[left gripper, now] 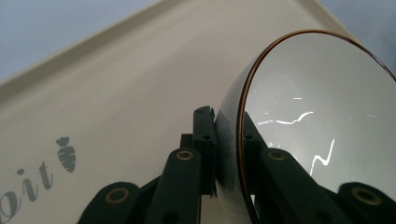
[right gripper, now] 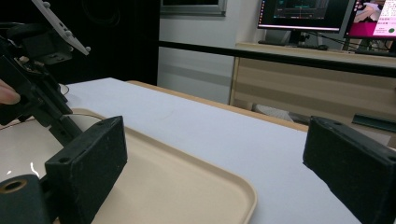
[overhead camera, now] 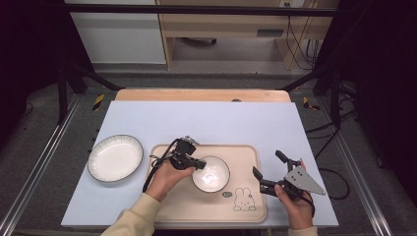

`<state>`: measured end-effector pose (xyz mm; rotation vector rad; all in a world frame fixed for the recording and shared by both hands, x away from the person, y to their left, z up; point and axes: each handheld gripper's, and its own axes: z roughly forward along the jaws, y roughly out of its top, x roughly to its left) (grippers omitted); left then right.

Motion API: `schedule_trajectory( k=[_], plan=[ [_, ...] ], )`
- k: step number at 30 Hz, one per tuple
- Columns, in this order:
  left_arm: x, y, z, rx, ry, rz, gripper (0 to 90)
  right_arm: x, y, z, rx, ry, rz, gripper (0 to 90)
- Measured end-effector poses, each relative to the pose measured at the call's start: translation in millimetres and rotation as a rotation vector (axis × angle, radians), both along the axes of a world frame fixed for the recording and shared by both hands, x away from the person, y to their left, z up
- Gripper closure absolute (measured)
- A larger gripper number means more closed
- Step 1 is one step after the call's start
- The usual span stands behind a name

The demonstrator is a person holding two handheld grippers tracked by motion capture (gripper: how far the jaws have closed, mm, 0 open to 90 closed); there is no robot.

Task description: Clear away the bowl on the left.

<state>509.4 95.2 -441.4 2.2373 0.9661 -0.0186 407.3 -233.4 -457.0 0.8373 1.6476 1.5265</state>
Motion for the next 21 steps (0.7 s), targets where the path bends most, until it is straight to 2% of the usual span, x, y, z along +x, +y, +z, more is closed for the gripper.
schedule_trajectory(
  k=[13,16,21],
  plan=[
    [0.1,0.3,-1.1,0.001,0.017,-0.011,82.6,0.2,0.4,-0.2,-0.008,0.0,0.004,6.5],
    [0.8,0.3,-2.5,-0.017,0.028,0.002,82.6,0.2,0.5,-0.3,-0.007,0.002,0.006,6.4],
    [2.0,0.9,-3.2,-0.017,0.035,0.001,82.6,0.3,0.4,-0.3,-0.006,0.002,0.005,6.4]
  ],
)
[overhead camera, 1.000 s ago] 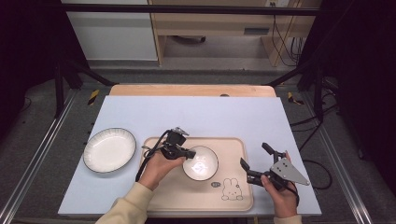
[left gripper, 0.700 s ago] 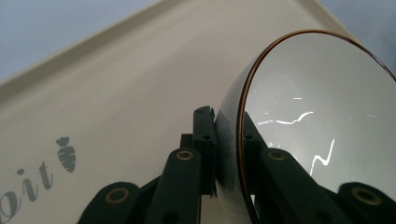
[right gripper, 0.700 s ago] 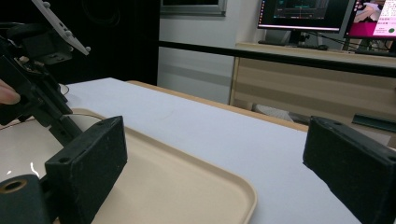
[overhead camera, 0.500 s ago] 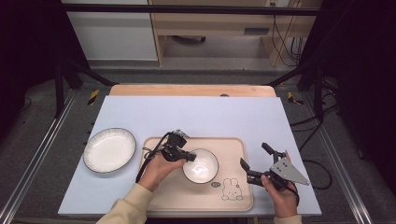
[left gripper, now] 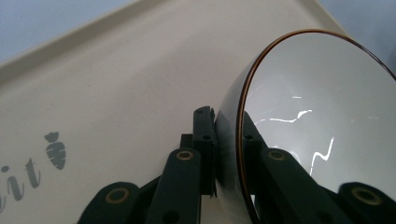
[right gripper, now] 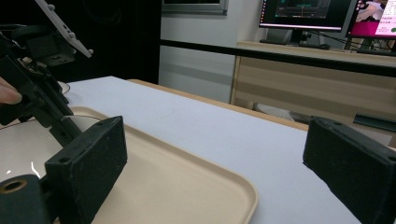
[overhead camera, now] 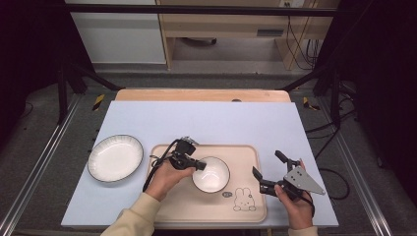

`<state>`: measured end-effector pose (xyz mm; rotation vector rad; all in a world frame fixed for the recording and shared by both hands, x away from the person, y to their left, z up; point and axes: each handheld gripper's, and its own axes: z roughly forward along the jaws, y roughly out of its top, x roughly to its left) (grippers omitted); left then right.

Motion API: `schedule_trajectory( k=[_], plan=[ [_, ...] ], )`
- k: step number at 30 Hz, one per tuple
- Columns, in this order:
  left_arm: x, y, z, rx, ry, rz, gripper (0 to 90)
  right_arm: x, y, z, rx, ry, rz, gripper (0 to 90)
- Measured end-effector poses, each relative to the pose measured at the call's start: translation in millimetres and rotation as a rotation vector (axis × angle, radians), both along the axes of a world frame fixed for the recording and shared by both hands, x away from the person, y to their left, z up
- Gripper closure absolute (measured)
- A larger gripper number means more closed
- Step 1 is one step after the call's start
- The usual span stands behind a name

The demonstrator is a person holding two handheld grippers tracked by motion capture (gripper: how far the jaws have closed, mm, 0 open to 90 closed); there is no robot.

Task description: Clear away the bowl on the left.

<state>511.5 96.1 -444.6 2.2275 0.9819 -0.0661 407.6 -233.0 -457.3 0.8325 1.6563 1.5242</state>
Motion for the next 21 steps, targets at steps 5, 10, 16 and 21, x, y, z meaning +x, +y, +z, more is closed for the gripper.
schedule_trajectory(
  k=[5,10,16,21],
  plan=[
    [-0.1,-0.1,-0.1,0.0,0.002,0.004,82.5,0.2,1.1,-0.3,-0.005,0.006,0.003,6.4],
    [-1.7,-1.2,0.8,0.004,-0.007,0.013,82.4,0.3,0.6,-0.4,-0.003,0.009,-0.002,6.4],
    [-2.6,-0.9,2.0,0.022,-0.02,0.009,82.5,0.2,0.8,-0.5,-0.008,0.01,0.0,6.4],
    [-2.8,0.2,2.5,0.024,-0.025,0.014,82.4,0.5,1.3,-0.7,-0.008,0.009,0.002,6.4]
  ],
)
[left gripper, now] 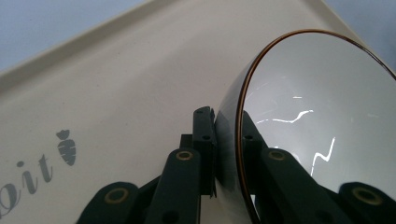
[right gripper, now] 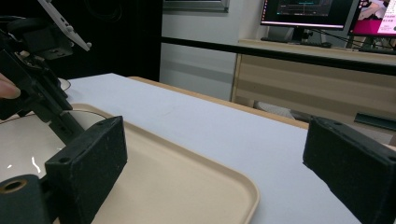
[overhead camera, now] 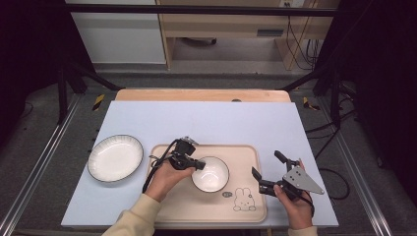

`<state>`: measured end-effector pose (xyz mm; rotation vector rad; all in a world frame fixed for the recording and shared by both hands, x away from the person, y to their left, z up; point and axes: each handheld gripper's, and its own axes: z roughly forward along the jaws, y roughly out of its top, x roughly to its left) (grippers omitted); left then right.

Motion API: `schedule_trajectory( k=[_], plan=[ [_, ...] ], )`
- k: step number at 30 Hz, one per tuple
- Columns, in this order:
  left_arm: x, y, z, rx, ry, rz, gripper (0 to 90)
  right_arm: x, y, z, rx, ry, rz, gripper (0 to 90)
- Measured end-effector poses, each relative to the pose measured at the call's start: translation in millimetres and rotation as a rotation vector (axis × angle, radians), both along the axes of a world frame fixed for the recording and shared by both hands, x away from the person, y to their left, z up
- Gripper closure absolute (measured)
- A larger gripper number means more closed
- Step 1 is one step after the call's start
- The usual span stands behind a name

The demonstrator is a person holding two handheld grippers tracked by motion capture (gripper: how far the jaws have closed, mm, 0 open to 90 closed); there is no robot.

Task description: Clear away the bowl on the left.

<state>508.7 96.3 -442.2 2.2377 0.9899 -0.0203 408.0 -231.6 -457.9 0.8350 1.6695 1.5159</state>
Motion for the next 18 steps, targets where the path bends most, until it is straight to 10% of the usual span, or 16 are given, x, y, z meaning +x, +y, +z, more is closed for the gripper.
schedule_trajectory(
  k=[18],
  plan=[
    [-1.3,4.6,8.6,0.002,-0.069,-0.01,75.4,0.2,0.2,-0.5,0.0,0.002,0.004,6.4]
  ],
)
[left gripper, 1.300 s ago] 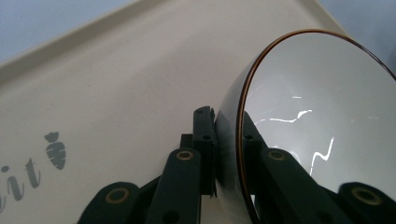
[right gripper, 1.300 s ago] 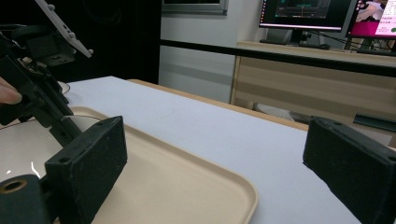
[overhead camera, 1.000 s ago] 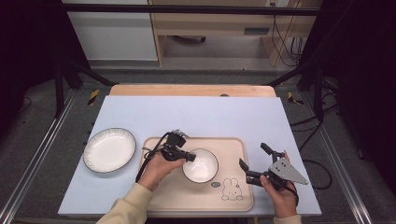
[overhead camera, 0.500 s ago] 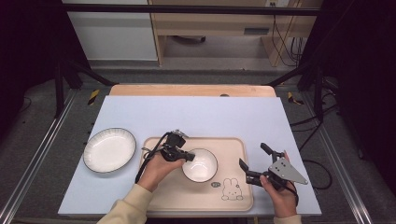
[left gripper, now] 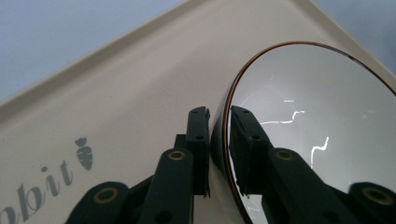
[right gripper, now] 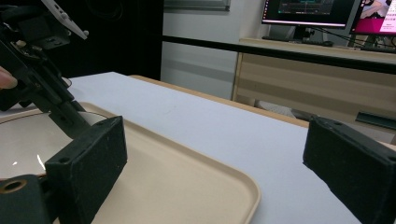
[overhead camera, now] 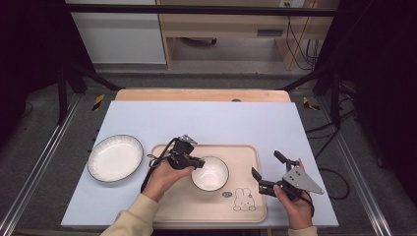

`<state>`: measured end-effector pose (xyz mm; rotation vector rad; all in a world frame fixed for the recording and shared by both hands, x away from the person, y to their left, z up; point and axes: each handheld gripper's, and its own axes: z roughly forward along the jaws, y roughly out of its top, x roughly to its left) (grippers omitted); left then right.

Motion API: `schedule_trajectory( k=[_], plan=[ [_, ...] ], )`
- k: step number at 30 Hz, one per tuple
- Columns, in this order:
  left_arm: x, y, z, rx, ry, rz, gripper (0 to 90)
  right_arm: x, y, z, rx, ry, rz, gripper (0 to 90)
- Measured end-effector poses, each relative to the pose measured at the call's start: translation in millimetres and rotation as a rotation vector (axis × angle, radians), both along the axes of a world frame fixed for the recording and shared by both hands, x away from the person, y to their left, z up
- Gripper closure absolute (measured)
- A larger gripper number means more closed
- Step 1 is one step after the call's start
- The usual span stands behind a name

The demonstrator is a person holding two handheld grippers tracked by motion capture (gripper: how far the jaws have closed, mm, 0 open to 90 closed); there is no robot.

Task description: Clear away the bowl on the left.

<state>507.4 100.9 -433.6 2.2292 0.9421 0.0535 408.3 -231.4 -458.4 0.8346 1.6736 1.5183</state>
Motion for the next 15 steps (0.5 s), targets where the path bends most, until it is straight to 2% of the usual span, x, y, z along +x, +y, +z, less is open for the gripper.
schedule_trajectory(
  k=[2,4,7,11,15],
  plan=[
    [-0.6,-0.4,1.4,0.002,-0.02,-0.008,71.0,-0.2,-0.2,0.0,0.002,0.005,-0.001,6.4],
    [-2.8,-2.2,3.4,-0.021,-0.039,-0.003,66.2,-0.1,-0.4,-0.2,-0.002,0.004,-0.001,6.4],
    [-4.2,-2.7,4.5,-0.006,-0.065,-0.017,59.8,-0.1,-0.1,-0.2,0.0,0.004,-0.001,6.4],
    [-6.0,-1.6,5.6,-0.008,-0.09,-0.028,54.1,-0.2,-0.3,0.0,-0.006,0.001,0.002,6.4],
    [-6.8,-0.1,8.9,-0.041,-0.115,-0.037,43.4,-0.2,-0.7,-0.1,-0.003,0.004,0.002,6.4]
  ],
)
